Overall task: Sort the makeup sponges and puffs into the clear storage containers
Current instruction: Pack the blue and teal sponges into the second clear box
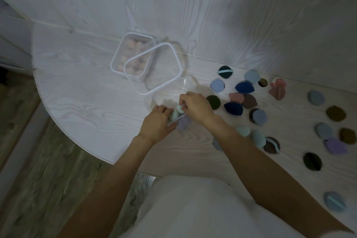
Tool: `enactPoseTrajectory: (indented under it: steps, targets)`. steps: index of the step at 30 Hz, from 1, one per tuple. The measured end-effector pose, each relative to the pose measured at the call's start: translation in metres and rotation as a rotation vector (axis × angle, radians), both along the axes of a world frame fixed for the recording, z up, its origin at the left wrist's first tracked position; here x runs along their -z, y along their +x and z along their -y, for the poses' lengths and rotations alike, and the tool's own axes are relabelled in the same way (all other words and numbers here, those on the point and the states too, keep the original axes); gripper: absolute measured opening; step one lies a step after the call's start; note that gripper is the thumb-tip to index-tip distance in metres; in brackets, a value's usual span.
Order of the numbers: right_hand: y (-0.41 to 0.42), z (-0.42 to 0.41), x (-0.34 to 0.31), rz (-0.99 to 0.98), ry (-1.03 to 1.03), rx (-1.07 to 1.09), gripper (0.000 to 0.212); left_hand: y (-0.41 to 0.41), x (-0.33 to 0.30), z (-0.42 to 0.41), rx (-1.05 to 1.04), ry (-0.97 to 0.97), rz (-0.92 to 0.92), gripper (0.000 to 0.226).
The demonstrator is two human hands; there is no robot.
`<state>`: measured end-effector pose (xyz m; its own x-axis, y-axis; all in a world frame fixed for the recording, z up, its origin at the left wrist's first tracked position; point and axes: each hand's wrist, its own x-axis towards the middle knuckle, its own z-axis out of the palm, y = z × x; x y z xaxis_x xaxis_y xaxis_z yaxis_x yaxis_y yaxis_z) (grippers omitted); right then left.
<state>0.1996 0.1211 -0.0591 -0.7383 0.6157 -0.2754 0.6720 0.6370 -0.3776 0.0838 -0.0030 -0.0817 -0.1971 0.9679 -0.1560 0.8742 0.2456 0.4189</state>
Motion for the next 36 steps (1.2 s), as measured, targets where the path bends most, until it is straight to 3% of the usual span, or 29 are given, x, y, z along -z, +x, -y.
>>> enactPoseTrajectory:
  steps: [9, 15, 18, 20, 23, 26, 30, 33, 36]
  targets:
    - [0.02, 0.011, -0.005, -0.106, -0.076, -0.01, 0.02, 0.01, -0.003, -0.002, 0.088, 0.025, 0.022, 0.054]
    - [0.087, 0.02, -0.013, -0.503, 0.149, 0.233, 0.013, 0.014, -0.002, 0.004, 0.106, 0.057, 0.039, 0.045]
    - [0.146, 0.015, -0.001, -0.433, 0.238, 0.284, 0.018, 0.014, -0.003, 0.005, 0.119, 0.052, 0.021, 0.044]
    - [0.175, 0.009, 0.01, -0.287, 0.204, 0.257, 0.024, 0.014, -0.004, 0.003, 0.126, 0.036, 0.013, 0.044]
    - [0.191, 0.003, 0.019, -0.044, 0.107, 0.179, 0.042, 0.012, -0.004, 0.001, 0.134, 0.025, 0.007, 0.043]
    - [0.188, 0.003, 0.021, 0.024, 0.117, 0.168, 0.039, 0.008, -0.003, 0.001, 0.156, 0.049, -0.001, 0.042]
    - [0.17, 0.0, 0.002, -0.197, 0.228, 0.281, 0.034, 0.004, -0.001, 0.0, 0.167, 0.052, -0.008, 0.045]
    - [0.13, 0.001, -0.03, -0.435, 0.144, 0.315, 0.031, 0.004, -0.002, -0.001, 0.15, 0.043, 0.006, 0.045]
    - [0.08, -0.001, -0.042, -0.463, 0.107, 0.217, 0.023, 0.002, -0.004, -0.002, 0.123, 0.012, 0.027, 0.044]
